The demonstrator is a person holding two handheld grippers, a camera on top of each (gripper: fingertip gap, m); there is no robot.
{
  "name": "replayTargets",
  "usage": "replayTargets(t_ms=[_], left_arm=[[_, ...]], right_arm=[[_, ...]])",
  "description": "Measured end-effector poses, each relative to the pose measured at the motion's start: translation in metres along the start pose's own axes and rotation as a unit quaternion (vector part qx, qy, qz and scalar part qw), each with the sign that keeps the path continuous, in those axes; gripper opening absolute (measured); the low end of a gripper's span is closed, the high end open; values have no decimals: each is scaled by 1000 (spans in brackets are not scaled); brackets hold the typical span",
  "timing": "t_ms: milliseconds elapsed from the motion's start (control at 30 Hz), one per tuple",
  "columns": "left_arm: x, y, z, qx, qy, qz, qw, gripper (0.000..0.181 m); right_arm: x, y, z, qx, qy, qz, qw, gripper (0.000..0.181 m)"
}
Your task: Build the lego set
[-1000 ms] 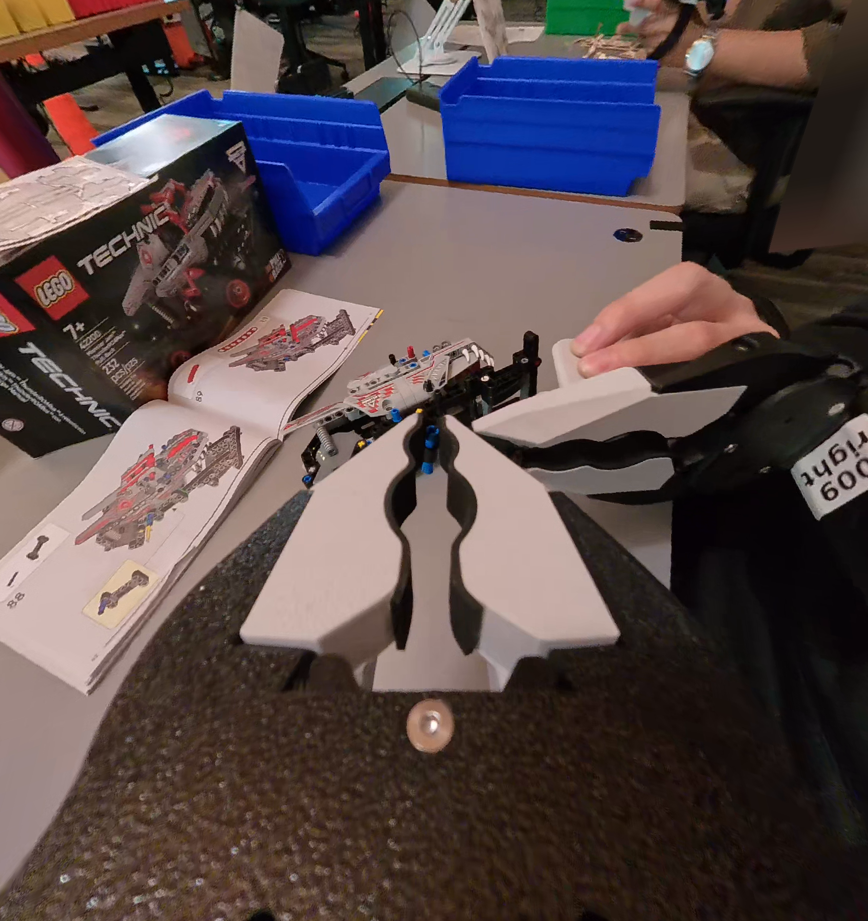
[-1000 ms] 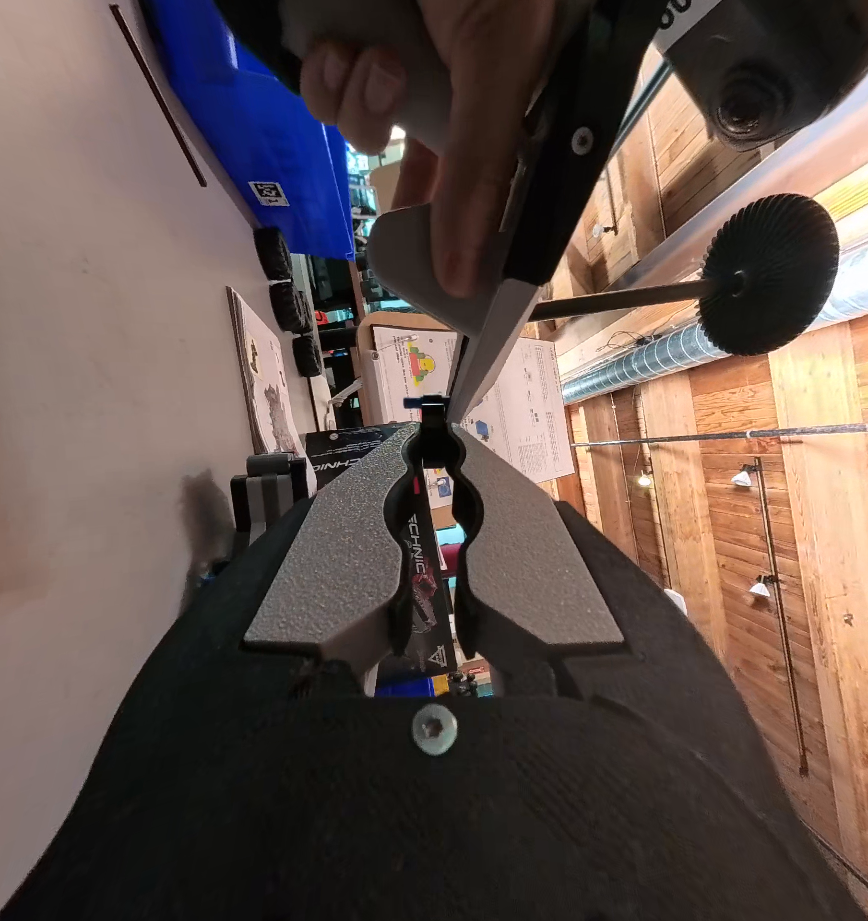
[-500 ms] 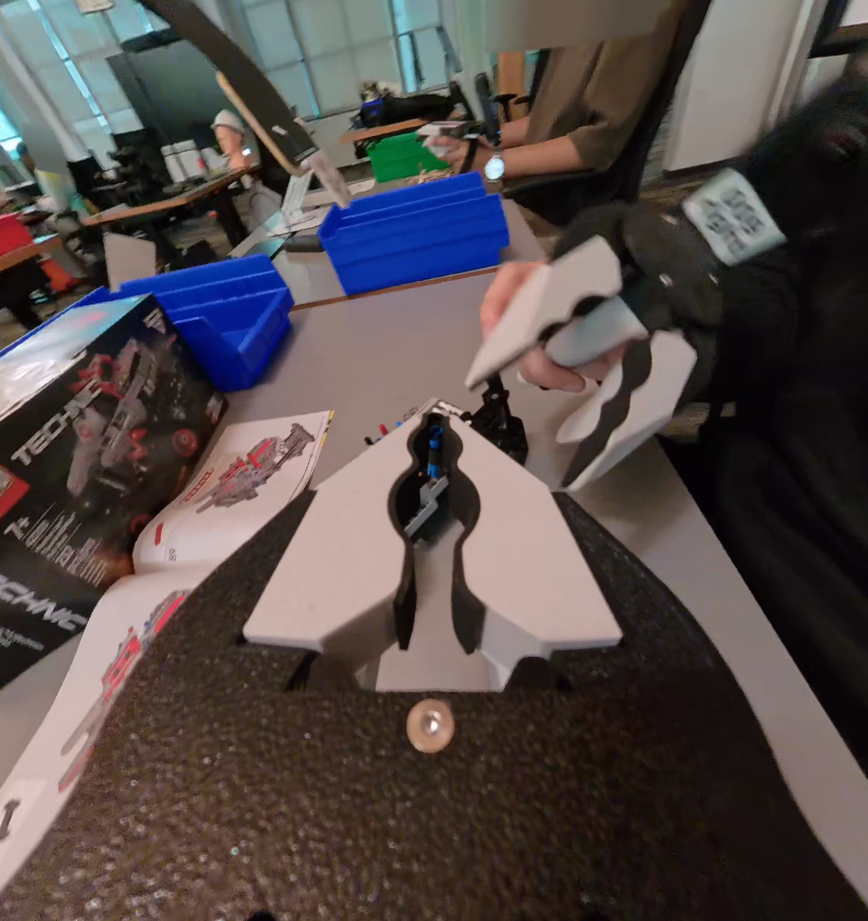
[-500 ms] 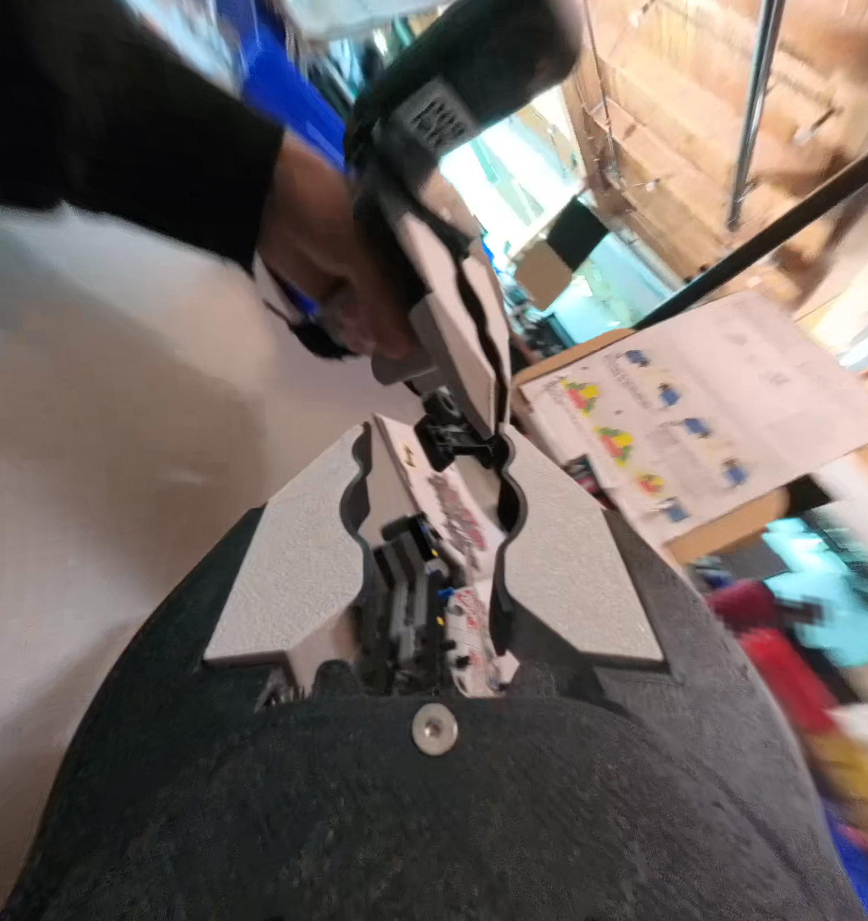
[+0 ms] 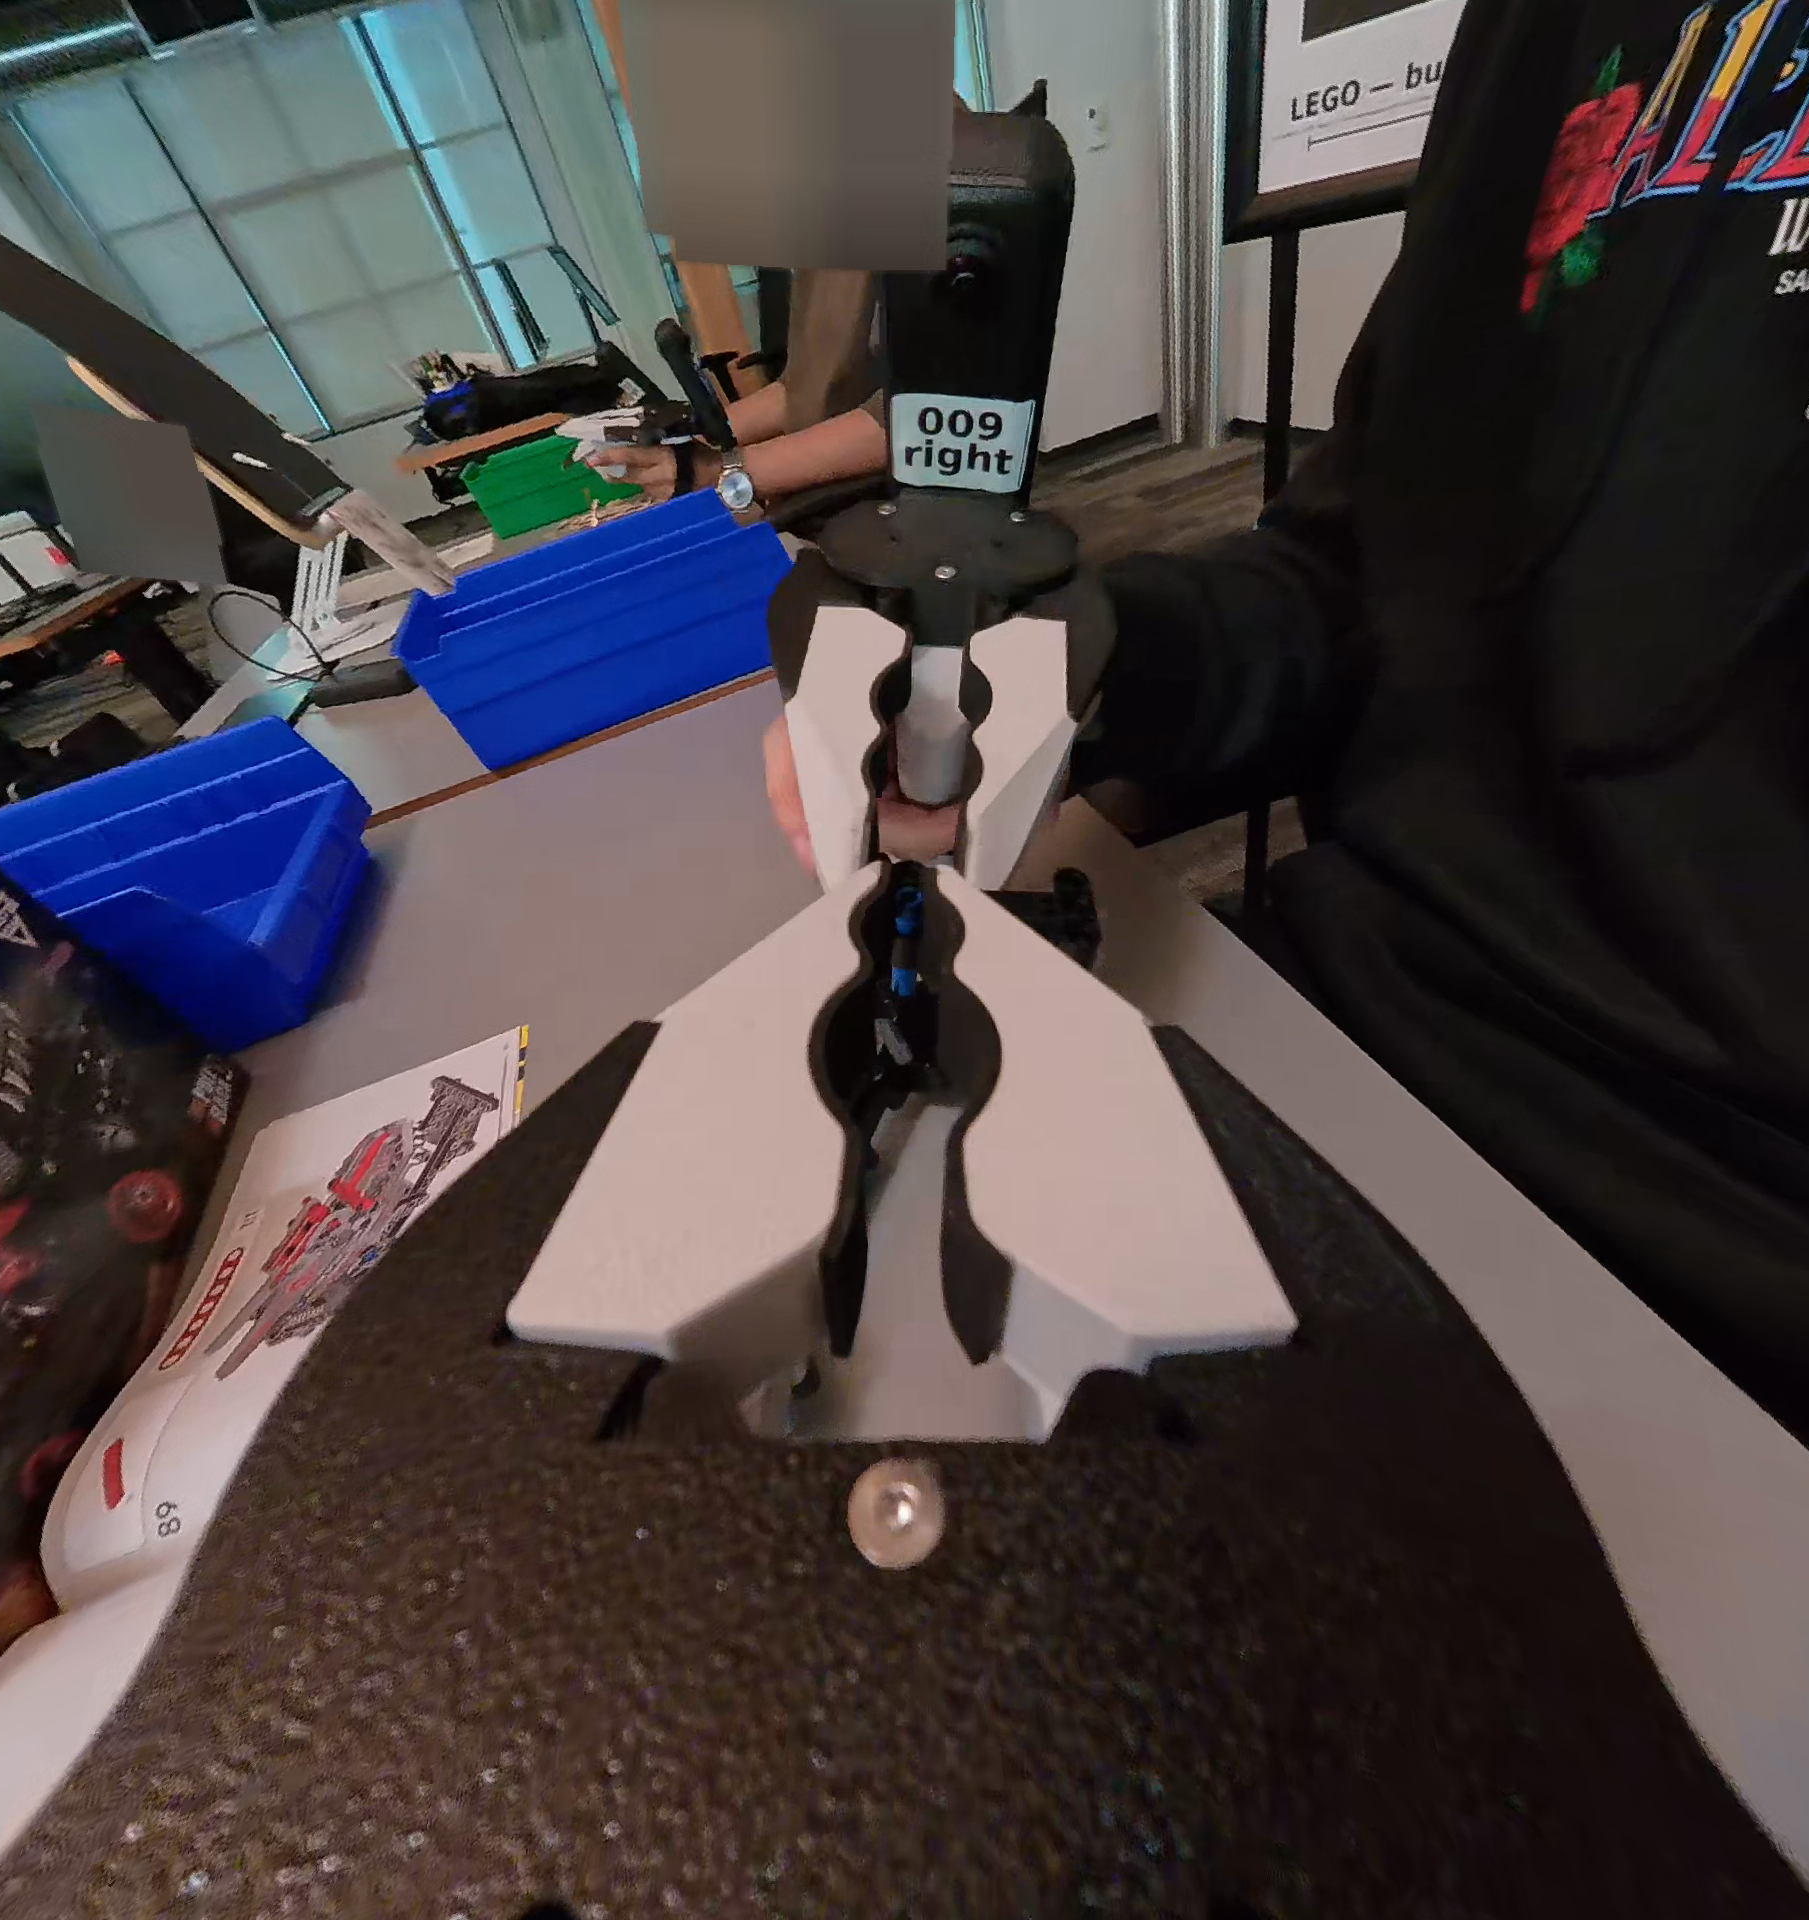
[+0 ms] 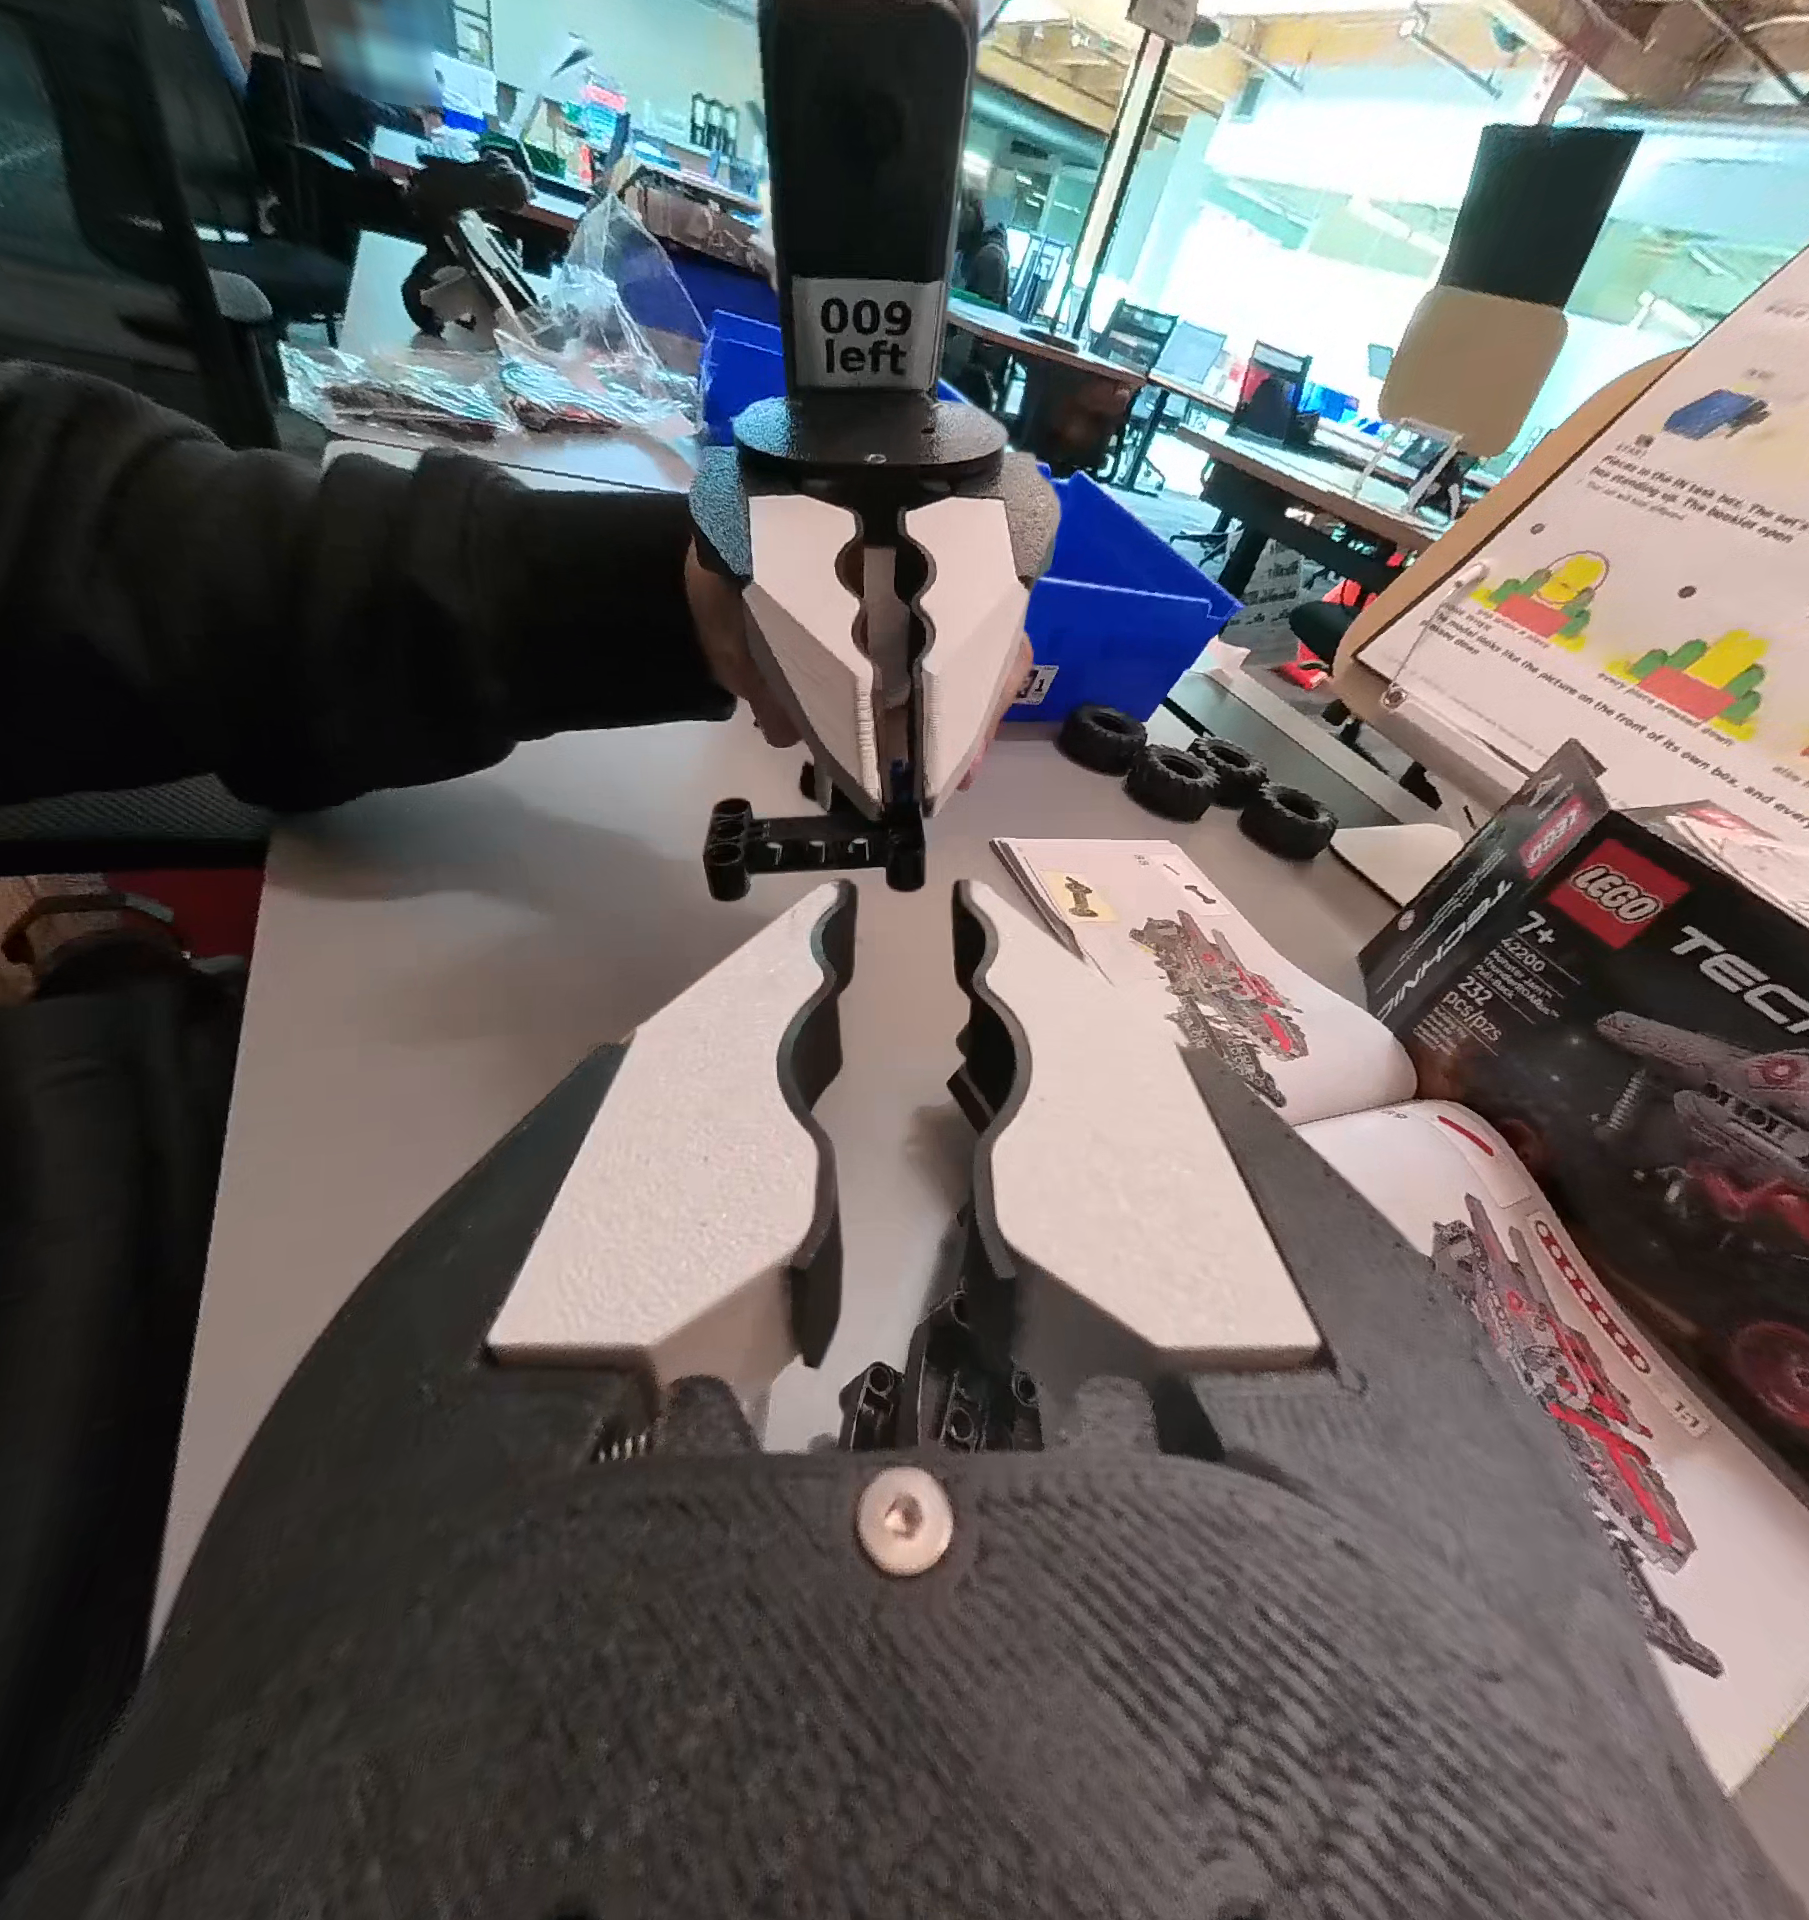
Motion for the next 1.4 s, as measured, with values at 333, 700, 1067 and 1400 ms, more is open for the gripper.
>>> replayTargets(t_ms=[333, 700, 1067, 1400], left_arm=[[-6, -3, -4, -13, 15, -118, 993, 1], [4, -12, -18, -44, 15, -280, 959, 2], [18, -31, -18, -1, -113, -376, 920, 2], [19, -33, -14, 16, -132, -331, 934, 3]], right_arm=[[8, 8, 2, -19, 3, 7, 1000, 25], [8, 6, 0, 1, -40, 11, 999, 16], [18, 8, 4, 38, -176, 71, 981, 26], [22, 13, 8, 15, -179, 51, 982, 9]])
Point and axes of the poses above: each gripper's, where its closed fingertips meet, y back along the fingers, z out of its underside, x = y × z across the jaws, the point moved 9 cm from there along y, back along the fingers, and after that the axes turned 14 degrees about y, right-handed, at the moved point
